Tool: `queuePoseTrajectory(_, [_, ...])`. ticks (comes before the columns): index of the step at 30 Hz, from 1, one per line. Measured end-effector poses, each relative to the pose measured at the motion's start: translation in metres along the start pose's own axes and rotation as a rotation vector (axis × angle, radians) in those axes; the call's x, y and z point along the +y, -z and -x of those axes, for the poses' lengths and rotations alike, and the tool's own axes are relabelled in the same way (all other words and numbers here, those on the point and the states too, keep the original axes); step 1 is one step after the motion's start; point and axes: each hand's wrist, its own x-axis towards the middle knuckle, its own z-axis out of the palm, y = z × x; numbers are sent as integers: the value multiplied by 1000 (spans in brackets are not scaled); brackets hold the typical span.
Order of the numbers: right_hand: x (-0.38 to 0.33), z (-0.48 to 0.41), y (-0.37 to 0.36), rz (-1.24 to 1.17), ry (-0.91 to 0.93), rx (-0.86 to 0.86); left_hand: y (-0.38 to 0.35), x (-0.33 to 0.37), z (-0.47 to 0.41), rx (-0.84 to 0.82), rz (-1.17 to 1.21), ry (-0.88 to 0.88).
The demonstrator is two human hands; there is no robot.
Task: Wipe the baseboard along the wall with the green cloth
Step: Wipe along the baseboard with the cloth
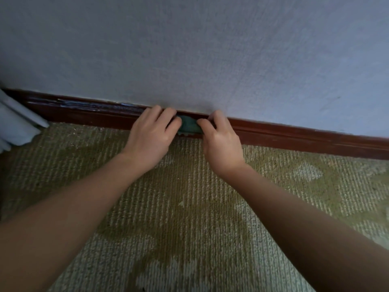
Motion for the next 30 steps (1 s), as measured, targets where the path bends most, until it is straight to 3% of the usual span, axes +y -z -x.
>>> queuePoseTrajectory(5, [30, 14, 20, 102, -3, -1, -9, 29, -22, 48, 21, -71])
queuePoseTrajectory(9, [14, 5, 6, 52, -9, 32, -4, 2, -11, 40, -107, -163])
queuePoseTrajectory(12, [-4, -5, -4, 21, 30, 2, -2, -15, 3, 61, -122, -114])
queuePoseTrajectory(18, [13, 6, 7, 19, -49, 6, -11, 9, -6, 55, 83, 17])
queuePoseTrajectory(25, [-10, -3, -12, -68, -85, 56, -11, -7, 13, 173, 132, 168])
queuePoseTrajectory(30, [-3, 5, -10, -79, -167, 176, -14, 1, 2, 146, 99, 18])
